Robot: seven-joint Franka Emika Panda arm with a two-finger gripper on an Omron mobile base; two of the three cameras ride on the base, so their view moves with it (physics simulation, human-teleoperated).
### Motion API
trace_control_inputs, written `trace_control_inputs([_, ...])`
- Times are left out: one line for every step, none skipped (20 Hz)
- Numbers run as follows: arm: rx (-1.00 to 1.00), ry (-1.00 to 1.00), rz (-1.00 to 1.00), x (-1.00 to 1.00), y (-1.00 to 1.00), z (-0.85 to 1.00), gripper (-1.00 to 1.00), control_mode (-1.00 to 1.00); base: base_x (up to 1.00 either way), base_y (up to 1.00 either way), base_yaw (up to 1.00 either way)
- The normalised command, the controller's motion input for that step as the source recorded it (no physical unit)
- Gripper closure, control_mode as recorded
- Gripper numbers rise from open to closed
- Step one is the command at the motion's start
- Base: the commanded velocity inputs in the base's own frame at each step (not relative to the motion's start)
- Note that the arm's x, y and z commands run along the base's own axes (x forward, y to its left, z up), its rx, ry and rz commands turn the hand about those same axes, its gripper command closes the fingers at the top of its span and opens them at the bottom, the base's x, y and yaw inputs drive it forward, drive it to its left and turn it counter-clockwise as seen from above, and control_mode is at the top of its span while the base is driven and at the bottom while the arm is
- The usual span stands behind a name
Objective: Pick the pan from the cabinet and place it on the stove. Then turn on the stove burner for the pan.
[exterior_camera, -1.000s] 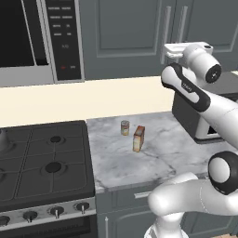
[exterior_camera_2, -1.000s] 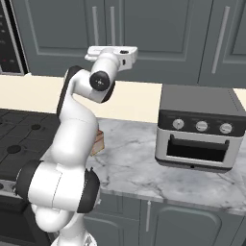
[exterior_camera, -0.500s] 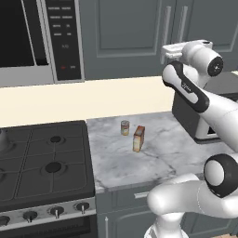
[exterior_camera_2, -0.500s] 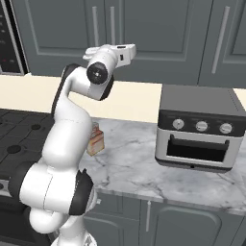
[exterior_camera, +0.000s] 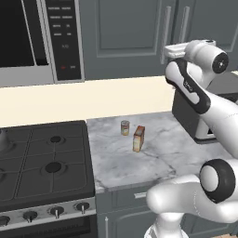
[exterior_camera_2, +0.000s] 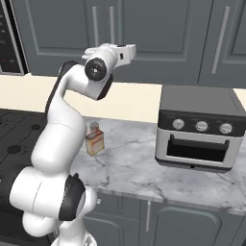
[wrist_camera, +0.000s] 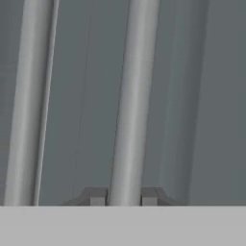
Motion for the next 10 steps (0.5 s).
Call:
trace_control_inputs([0.0,0.01,0.0,-0.41,-0.33,0.0,1.0,-1.0,0.0,0.0,0.0])
trace_control_inputs([0.0,0.0,0.0,-0.43,-0.34,0.0,1.0,-1.0,0.0,0.0,0.0])
trace_control_inputs([0.0,0.04,0.0,-0.48,-0.38,0.0,1.0,-1.0,0.0,0.0,0.0])
trace_control_inputs([0.0,0.03,0.0,-0.51,-0.39,0.0,1.0,-1.0,0.0,0.0,0.0])
trace_control_inputs([0.0,0.01,0.0,-0.57,-0.41,0.0,1.0,-1.0,0.0,0.0,0.0])
trace_control_inputs([0.0,0.01,0.0,-0.59,-0.47,0.0,1.0,-1.0,0.0,0.0,0.0])
trace_control_inputs([0.0,0.02,0.0,-0.62,-0.45,0.0,1.0,-1.0,0.0,0.0,0.0])
trace_control_inputs([0.0,0.04,0.0,-0.59,-0.44,0.0,1.0,-1.0,0.0,0.0,0.0])
trace_control_inputs([0.0,0.05,0.0,-0.63,-0.46,0.0,1.0,-1.0,0.0,0.0,0.0])
trace_control_inputs([0.0,0.04,0.0,-0.67,-0.5,0.0,1.0,-1.0,0.0,0.0,0.0])
